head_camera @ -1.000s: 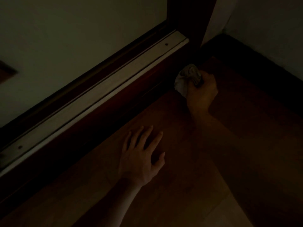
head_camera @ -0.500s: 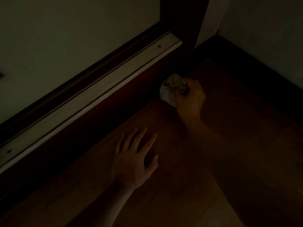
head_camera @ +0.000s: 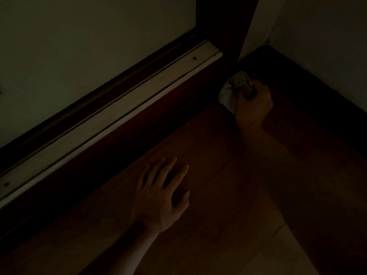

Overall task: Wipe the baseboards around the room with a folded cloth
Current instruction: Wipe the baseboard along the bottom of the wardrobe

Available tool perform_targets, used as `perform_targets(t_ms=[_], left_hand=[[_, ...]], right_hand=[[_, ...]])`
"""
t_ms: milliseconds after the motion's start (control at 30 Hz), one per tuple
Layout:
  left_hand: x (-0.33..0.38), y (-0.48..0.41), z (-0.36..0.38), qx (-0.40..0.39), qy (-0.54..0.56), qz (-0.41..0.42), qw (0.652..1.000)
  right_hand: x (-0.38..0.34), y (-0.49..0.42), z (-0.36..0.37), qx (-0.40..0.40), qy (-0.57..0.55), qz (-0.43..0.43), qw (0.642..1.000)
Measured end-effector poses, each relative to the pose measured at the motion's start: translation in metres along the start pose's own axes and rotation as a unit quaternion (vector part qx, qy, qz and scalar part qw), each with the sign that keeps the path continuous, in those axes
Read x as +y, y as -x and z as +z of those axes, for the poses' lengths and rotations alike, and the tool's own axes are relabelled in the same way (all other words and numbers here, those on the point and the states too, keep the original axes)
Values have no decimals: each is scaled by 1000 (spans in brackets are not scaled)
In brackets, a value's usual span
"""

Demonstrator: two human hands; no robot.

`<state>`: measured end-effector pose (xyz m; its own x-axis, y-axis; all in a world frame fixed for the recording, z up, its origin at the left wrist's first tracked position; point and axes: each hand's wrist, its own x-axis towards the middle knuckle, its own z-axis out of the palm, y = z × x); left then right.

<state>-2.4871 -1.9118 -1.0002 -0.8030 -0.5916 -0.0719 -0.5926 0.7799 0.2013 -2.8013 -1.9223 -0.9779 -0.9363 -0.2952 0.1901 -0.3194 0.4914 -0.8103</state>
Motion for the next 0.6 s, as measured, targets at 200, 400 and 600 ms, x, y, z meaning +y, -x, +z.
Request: perform_targets(t_ms=[200, 400, 600], left_hand=[[0, -1, 0, 17, 7, 3, 1000], [0, -1, -2, 12, 16, 9, 1000], [-2, -6, -6, 0, 0, 67, 998]], right_hand=[[-11, 45, 5, -73, -62, -4, 995], [-18, 97, 10, -110, -83, -83, 987], [-23, 102, 2, -135, -126, -13, 983]])
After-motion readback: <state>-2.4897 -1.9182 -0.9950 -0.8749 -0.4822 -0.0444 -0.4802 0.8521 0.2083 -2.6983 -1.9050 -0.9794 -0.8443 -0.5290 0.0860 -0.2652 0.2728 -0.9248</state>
